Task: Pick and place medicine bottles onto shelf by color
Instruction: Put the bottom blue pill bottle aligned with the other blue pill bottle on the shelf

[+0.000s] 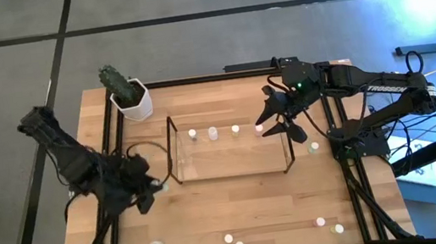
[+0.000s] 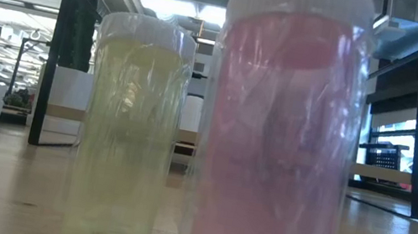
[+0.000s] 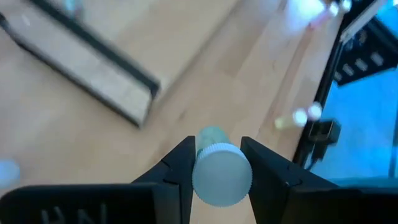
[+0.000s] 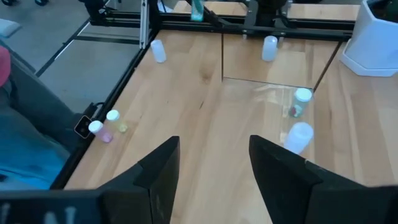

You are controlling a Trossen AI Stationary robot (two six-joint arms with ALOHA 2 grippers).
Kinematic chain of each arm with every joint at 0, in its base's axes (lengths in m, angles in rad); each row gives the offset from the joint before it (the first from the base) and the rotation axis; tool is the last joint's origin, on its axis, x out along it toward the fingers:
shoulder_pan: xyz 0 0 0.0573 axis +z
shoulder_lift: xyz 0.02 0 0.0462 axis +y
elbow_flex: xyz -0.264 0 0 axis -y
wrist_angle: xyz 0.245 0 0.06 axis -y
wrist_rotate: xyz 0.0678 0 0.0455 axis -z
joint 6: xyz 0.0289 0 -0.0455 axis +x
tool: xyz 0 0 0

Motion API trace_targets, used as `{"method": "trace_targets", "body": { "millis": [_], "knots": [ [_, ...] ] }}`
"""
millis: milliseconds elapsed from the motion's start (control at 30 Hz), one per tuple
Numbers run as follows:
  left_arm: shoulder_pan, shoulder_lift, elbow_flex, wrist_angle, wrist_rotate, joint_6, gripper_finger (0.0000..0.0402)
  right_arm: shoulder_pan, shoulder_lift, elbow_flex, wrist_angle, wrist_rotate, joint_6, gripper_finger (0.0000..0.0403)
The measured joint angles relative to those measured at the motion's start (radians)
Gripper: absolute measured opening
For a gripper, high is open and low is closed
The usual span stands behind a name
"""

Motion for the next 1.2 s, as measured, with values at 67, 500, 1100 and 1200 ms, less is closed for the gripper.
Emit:
{"method": "trace_targets", "body": {
  "millis": [67, 500, 1100, 1200],
  "knots": [
    [0.050, 0.000, 0.041, -0.002, 0.000, 0.075, 0.0107, 0.000, 0.000, 0.000, 0.000, 0.000, 0.000, 0.0195],
    [0.392, 0.103, 0.267, -0.007, 0.098, 0.579, 0.0107, 0.000, 0.000, 0.000, 0.000, 0.000, 0.000, 0.0195],
    [0.660, 0.421, 0.295, -0.009, 0.294, 0.803, 0.0107, 0.001, 0.000, 0.000, 0.000, 0.123, -0.004, 0.0195],
    [0.664, 0.463, 0.295, -0.008, 0.294, 0.807, 0.0107, 0.001, 0.000, 0.000, 0.000, 0.195, -0.004, 0.0195]
  ]
}}
